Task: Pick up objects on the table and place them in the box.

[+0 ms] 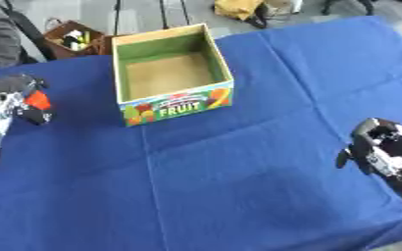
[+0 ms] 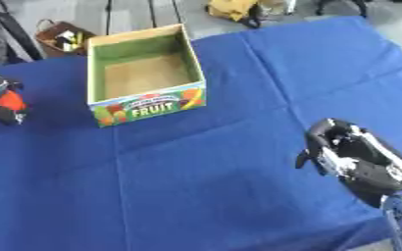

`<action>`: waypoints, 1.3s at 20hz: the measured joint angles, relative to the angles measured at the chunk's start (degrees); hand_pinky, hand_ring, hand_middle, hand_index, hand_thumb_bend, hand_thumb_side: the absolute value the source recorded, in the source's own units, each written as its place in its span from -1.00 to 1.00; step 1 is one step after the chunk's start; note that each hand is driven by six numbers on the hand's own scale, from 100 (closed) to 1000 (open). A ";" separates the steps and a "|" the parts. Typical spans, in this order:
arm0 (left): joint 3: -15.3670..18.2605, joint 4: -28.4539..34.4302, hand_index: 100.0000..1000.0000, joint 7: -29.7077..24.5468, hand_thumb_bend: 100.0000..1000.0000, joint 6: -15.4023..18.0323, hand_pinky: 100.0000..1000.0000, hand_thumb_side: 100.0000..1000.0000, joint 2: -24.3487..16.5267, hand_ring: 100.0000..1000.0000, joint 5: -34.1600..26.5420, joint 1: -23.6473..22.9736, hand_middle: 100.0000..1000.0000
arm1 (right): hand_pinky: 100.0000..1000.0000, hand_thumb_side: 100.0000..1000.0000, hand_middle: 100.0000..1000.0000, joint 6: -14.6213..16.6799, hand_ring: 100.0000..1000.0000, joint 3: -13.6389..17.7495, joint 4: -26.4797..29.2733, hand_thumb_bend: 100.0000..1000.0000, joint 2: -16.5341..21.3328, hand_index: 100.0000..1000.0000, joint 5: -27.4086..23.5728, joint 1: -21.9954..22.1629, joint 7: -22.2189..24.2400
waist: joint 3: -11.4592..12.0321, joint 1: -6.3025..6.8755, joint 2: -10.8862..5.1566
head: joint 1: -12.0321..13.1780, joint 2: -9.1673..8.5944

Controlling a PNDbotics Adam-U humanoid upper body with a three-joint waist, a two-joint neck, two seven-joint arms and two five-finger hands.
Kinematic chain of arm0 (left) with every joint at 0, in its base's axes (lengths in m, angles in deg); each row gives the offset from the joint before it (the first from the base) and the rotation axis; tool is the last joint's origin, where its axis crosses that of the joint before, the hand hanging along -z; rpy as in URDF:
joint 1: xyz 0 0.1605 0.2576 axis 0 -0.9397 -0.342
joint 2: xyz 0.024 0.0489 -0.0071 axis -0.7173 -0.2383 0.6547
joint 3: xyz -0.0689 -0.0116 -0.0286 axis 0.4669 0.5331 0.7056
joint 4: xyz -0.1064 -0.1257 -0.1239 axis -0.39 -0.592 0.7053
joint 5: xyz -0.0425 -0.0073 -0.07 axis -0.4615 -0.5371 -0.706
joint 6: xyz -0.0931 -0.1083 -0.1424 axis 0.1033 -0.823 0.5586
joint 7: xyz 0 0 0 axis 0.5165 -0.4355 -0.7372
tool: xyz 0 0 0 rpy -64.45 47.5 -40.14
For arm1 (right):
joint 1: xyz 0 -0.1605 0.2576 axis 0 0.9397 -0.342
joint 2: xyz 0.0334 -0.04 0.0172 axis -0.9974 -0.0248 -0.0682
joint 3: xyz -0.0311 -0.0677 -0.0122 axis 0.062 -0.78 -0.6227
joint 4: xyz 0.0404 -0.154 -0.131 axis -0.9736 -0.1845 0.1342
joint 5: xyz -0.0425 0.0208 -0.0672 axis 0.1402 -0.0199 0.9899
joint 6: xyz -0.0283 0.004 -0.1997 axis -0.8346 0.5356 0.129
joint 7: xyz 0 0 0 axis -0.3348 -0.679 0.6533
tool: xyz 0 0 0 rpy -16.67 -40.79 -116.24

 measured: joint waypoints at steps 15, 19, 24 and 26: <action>0.54 8.14 0.31 -2.82 -1.00 -2.12 -0.91 -0.70 0.20 -1.00 -10.96 0.72 -1.00 | -0.13 -1.00 -0.72 0.03 -0.65 0.04 -0.06 -1.00 0.00 -0.77 0.00 0.01 -0.02 | 0.89 -0.61 -0.03 | -0.52 -0.01; -0.32 13.31 0.30 -5.02 -1.00 -2.03 -0.91 -0.67 0.19 -1.00 -14.71 1.88 -1.00 | -0.13 -1.00 -0.72 0.03 -0.65 0.05 -0.17 -1.00 0.00 -0.77 0.00 0.02 0.00 | 1.07 -0.66 -0.11 | -0.53 -0.01; -3.02 18.91 0.31 -6.72 -1.00 -1.54 -0.91 -0.65 2.36 -1.00 -16.74 5.04 -1.00 | -0.12 -1.00 -0.72 0.01 -0.65 0.02 -0.31 -1.00 -0.01 -0.77 0.00 0.02 0.06 | 0.88 -1.01 -0.37 | -0.39 -0.01; -4.18 20.29 0.31 -7.24 -1.00 -1.03 -0.91 -0.65 3.85 -1.00 -16.62 6.06 -1.00 | -0.12 -1.00 -0.72 0.01 -0.65 0.01 -0.35 -1.00 -0.01 -0.77 0.00 0.02 0.12 | 0.63 -1.01 -0.38 | -0.21 -0.01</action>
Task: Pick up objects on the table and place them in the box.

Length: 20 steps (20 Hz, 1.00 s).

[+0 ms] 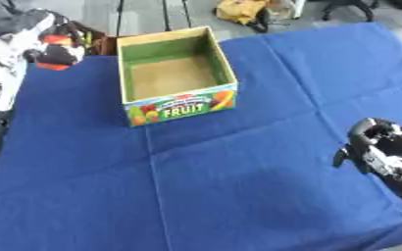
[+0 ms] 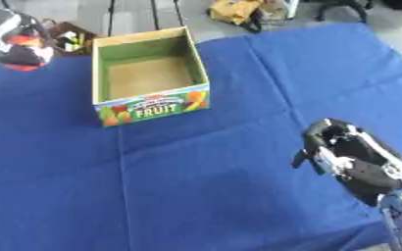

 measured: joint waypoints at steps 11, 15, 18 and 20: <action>-4.83 -2.58 0.33 -2.02 -1.00 2.59 -0.86 -0.69 9.10 -1.00 6.43 1.39 -0.99 | -0.12 -1.00 -0.71 -0.34 -0.65 -0.35 -0.02 -1.00 -0.42 -0.77 0.00 -0.08 0.64 | -1.35 -0.18 -0.29 | 0.67 0.00; -5.06 -5.44 0.37 -0.54 -1.00 3.18 -0.73 -0.86 11.30 -1.00 8.83 0.64 -0.90 | -0.12 -1.00 -0.71 -0.42 -0.65 -0.39 -0.02 -1.00 -0.55 -0.76 0.00 -0.09 0.75 | -1.57 -0.33 -0.06 | 0.96 -0.01; -5.07 -6.32 0.44 1.60 -1.00 4.06 -0.31 -0.80 12.10 -0.89 10.23 0.29 -0.66 | -0.12 -1.00 -0.71 -0.45 -0.65 -0.39 -0.02 -1.00 -0.57 -0.76 0.00 -0.11 0.79 | -1.58 -0.35 0.05 | 1.08 -0.02; -5.48 -6.43 0.54 3.24 -0.23 5.06 0.09 -0.35 12.29 -0.36 11.03 0.05 -0.23 | -0.12 -1.00 -0.71 -0.46 -0.65 -0.39 -0.02 -1.00 -0.57 -0.76 0.00 -0.12 0.82 | -1.58 -0.35 0.07 | 1.08 -0.02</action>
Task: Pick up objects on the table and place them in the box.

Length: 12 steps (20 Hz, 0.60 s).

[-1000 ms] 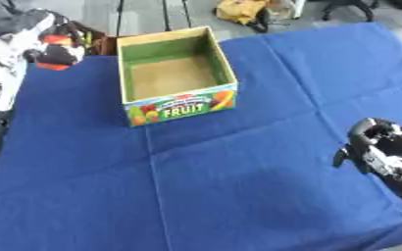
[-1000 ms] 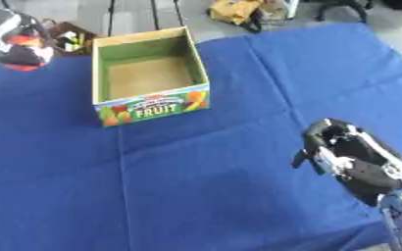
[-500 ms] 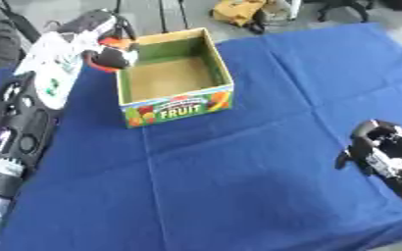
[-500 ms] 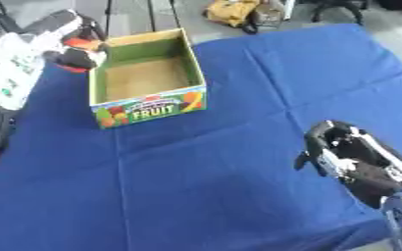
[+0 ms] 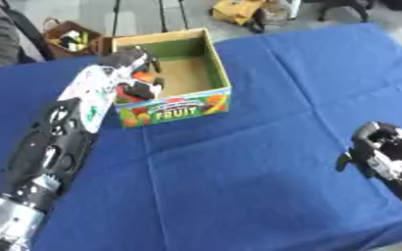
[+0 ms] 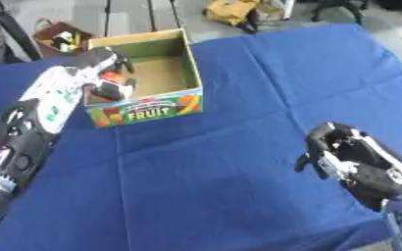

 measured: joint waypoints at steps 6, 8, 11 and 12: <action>-2.95 2.65 0.85 3.62 1.00 4.80 0.92 0.44 0.20 0.84 4.44 -1.20 0.80 | -0.12 -1.00 -0.71 -0.04 -0.65 0.01 -0.02 -1.00 -0.12 -0.76 0.01 -0.02 0.05 | 0.12 0.00 0.23 | -0.03 -0.13; -3.10 4.62 0.92 4.71 1.00 6.51 1.00 0.62 0.16 0.94 5.96 -1.70 0.92 | -0.12 -1.00 -0.71 -0.05 -0.65 0.02 -0.02 -1.00 -0.28 -0.76 0.01 -0.02 0.04 | 0.40 0.01 0.26 | -0.12 -0.14; -2.75 8.28 0.91 6.84 1.00 8.95 1.00 0.60 -0.17 0.95 6.62 -2.37 0.94 | -0.12 -1.00 -0.71 -0.06 -0.65 0.04 -0.04 -1.00 -0.41 -0.76 0.03 -0.02 0.00 | 0.90 0.06 0.26 | -0.50 -0.15; -2.20 9.57 0.90 7.61 1.00 9.53 0.97 0.60 -0.18 0.93 6.32 -2.63 0.93 | -0.12 -1.00 -0.71 -0.06 -0.65 0.05 -0.08 -1.00 -0.41 -0.76 0.07 -0.02 -0.01 | 1.06 0.08 0.26 | -0.71 -0.15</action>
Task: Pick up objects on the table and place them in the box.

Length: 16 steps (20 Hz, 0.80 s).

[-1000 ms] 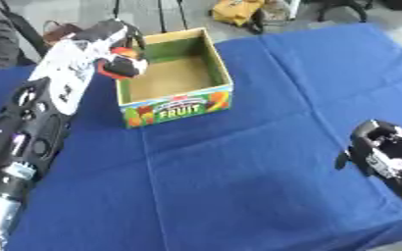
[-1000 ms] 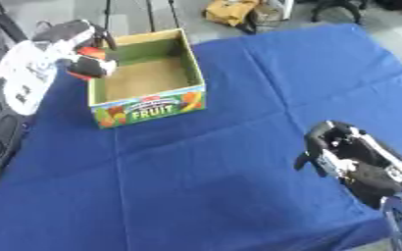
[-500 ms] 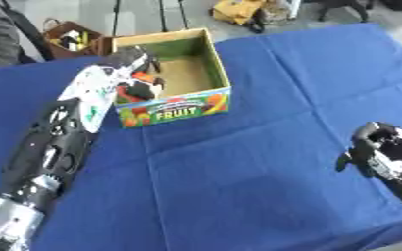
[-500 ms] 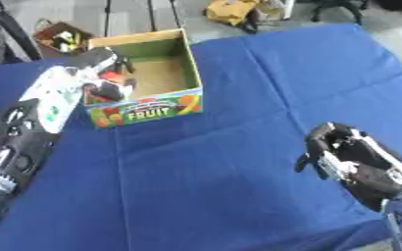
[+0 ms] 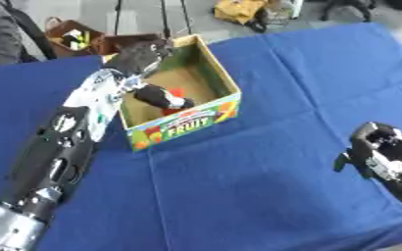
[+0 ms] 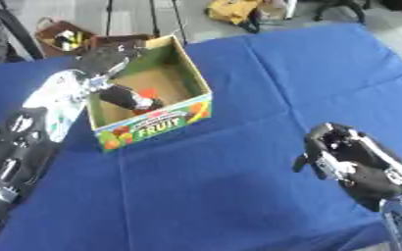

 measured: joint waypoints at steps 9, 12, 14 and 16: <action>5.52 27.01 0.66 16.52 0.40 -4.42 0.66 0.53 -4.78 0.59 -22.43 -10.75 0.61 | -0.12 -1.00 -0.70 -0.02 -0.65 0.38 -0.25 -1.00 -0.01 -0.76 0.29 0.03 -0.48 | 1.66 0.39 0.01 | -1.47 -0.29; 7.25 33.59 0.62 20.42 0.32 -6.56 0.62 0.52 -6.28 0.52 -30.77 -14.67 0.55 | -0.12 -1.00 -0.70 -0.07 -0.65 0.55 -0.25 -1.00 -0.01 -0.76 0.33 0.02 -0.55 | 2.29 0.47 0.01 | -1.72 -0.32; 8.48 36.57 0.60 22.39 0.28 -7.22 0.60 0.53 -6.64 0.48 -35.57 -17.31 0.52 | -0.12 -1.00 -0.70 -0.05 -0.65 0.72 -0.25 -1.00 -0.01 -0.76 0.33 0.02 -0.67 | 2.61 0.47 0.01 | -1.71 -0.32; 9.55 38.32 0.59 23.67 0.22 -7.54 0.58 0.54 -6.74 0.44 -39.71 -19.58 0.48 | -0.12 -1.00 -0.70 -0.06 -0.65 0.72 -0.25 -1.00 -0.01 -0.76 0.33 0.02 -0.78 | 2.91 0.47 0.01 | -1.63 -0.33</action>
